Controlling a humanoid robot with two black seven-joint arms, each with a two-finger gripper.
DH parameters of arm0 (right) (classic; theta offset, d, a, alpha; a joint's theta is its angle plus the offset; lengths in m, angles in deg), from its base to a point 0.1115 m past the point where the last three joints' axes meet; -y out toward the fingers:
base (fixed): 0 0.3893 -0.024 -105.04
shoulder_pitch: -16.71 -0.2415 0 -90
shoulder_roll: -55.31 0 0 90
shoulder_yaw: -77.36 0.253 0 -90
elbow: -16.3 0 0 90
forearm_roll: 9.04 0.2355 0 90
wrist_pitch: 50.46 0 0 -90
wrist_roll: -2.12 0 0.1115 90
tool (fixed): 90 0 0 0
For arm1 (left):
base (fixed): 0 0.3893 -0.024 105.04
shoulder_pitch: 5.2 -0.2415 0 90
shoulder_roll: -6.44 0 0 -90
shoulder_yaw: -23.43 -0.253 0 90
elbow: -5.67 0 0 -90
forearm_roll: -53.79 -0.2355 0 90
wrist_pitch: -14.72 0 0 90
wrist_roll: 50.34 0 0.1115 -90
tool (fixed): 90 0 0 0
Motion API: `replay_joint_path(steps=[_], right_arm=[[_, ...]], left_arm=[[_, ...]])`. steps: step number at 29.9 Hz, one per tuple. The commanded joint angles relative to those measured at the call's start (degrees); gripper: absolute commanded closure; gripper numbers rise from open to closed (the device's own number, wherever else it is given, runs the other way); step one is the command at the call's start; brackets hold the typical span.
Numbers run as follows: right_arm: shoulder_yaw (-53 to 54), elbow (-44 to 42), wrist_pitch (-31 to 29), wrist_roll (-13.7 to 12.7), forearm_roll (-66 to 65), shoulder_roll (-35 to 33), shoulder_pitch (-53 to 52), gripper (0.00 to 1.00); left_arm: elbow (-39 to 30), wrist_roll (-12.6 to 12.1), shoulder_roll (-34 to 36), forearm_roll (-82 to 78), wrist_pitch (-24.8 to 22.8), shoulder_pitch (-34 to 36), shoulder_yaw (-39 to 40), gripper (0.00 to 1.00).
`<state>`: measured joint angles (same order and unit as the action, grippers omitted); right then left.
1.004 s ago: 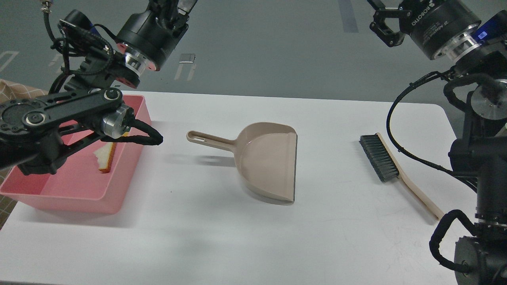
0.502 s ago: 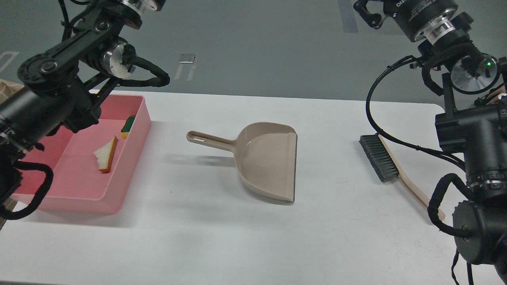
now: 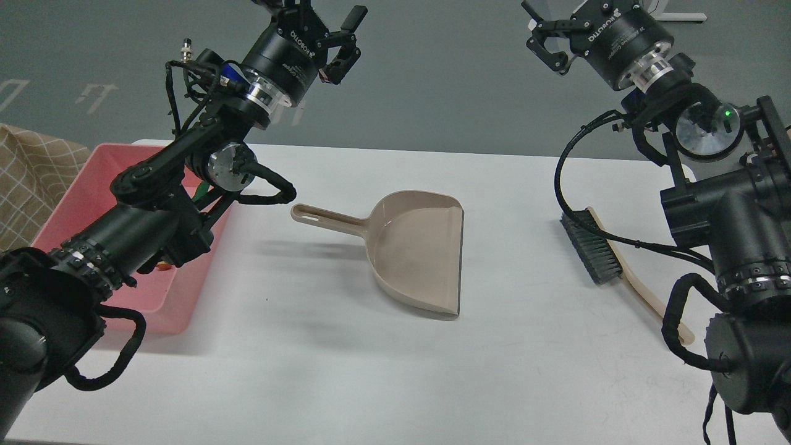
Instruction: Sweep and dump garbage into bin
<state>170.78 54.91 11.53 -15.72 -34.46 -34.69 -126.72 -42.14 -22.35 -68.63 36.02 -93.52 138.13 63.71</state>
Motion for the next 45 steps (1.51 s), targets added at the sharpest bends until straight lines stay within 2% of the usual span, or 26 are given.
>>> replay_joint_path(steps=[1,11,17,29,45], right_arm=[[0.1,0.1,0.0,0.8,0.0,0.0,2.7,0.02],[-0.2,2.0,0.0,0.8,0.0,0.0,6.1,0.01],[-2.8,10.6,0.0,0.1,-0.2,0.0,9.9,0.00],[-4.8,19.0,0.0,-1.0,-0.2,-2.3,17.4,0.00],[-4.6,19.0,0.0,-1.3,-0.1,-2.9,17.7,0.00]], left_arm=[[0.0,0.0,-0.3,-0.3,-0.2,-0.1,-0.1,0.03],[0.0,0.0,-0.3,-0.8,-0.2,-0.1,-0.6,0.03],[-0.1,0.0,-0.2,-0.8,-0.6,-0.2,-1.0,0.02],[-0.4,0.0,0.3,-0.9,-2.1,-0.8,-1.3,0.02],[-0.6,0.0,0.4,-0.8,-2.6,-1.8,-1.0,0.02]])
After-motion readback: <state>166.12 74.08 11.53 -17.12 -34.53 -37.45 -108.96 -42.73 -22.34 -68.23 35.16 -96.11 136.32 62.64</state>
